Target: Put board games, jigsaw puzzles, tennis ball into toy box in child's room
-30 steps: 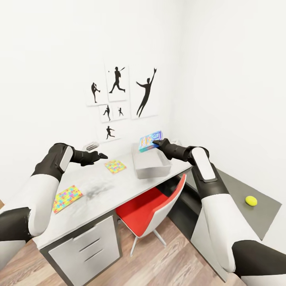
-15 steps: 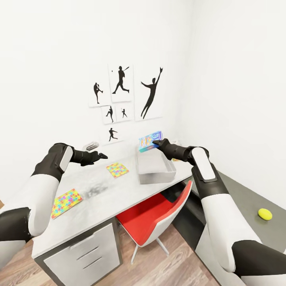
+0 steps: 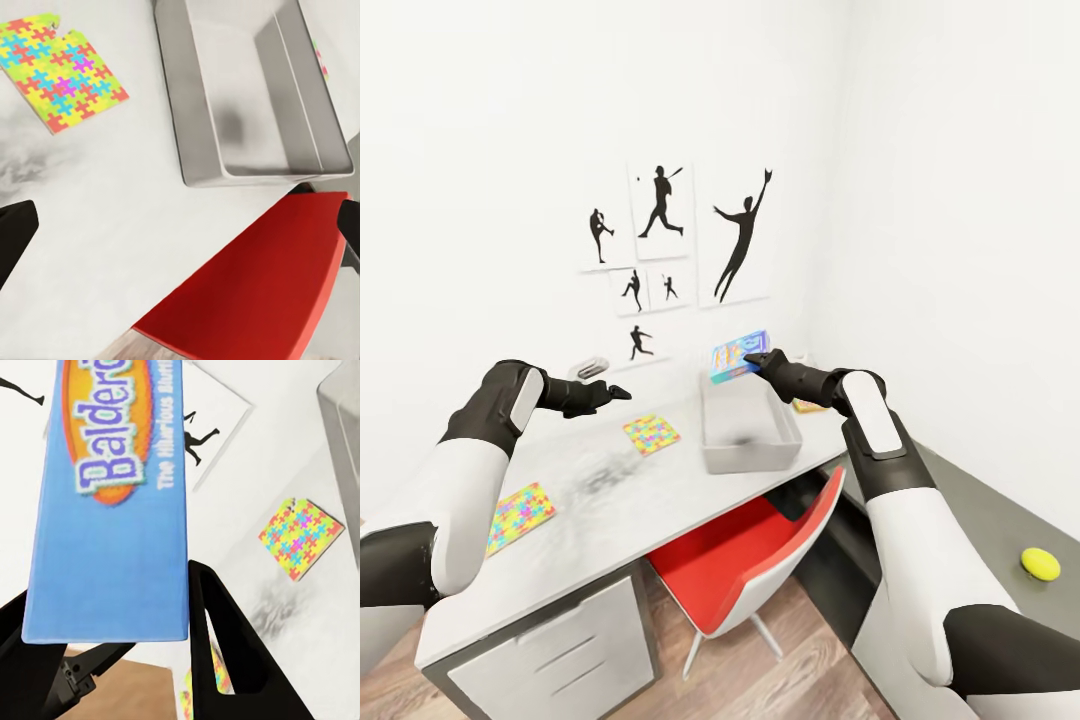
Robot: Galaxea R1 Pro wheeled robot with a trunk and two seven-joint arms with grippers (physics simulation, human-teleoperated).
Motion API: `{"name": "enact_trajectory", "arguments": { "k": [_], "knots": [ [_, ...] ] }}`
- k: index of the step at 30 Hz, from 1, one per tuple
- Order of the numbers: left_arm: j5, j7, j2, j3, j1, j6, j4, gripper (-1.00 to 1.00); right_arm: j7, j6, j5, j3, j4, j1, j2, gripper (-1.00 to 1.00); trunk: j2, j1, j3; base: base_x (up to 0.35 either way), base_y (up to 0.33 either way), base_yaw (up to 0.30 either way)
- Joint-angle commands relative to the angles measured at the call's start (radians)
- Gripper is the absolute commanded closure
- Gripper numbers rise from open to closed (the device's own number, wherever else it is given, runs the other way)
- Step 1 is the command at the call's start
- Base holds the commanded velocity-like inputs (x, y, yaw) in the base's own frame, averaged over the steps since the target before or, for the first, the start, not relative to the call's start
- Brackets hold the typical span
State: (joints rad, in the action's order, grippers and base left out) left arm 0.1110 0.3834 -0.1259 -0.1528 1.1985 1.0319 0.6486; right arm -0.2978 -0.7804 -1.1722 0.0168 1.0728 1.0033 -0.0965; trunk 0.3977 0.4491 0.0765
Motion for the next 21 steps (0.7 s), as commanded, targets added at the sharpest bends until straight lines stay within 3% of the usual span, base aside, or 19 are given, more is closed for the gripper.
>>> {"name": "enact_trajectory", "arguments": {
  "k": [1,21],
  "knots": [
    [0.007,-0.003,0.0,-0.002,0.001,0.007,0.0,-1.0,-0.01,-0.001,-0.011,0.0,0.001,0.001,0.0,1.0,0.002,0.001,0.002,0.163,-0.116,0.001],
    [0.009,-0.003,0.0,-0.002,0.001,0.006,0.0,-1.0,-0.011,-0.003,-0.009,0.0,-0.001,0.001,0.0,1.0,0.002,0.001,0.002,0.041,-0.022,0.0]
  ]
}}
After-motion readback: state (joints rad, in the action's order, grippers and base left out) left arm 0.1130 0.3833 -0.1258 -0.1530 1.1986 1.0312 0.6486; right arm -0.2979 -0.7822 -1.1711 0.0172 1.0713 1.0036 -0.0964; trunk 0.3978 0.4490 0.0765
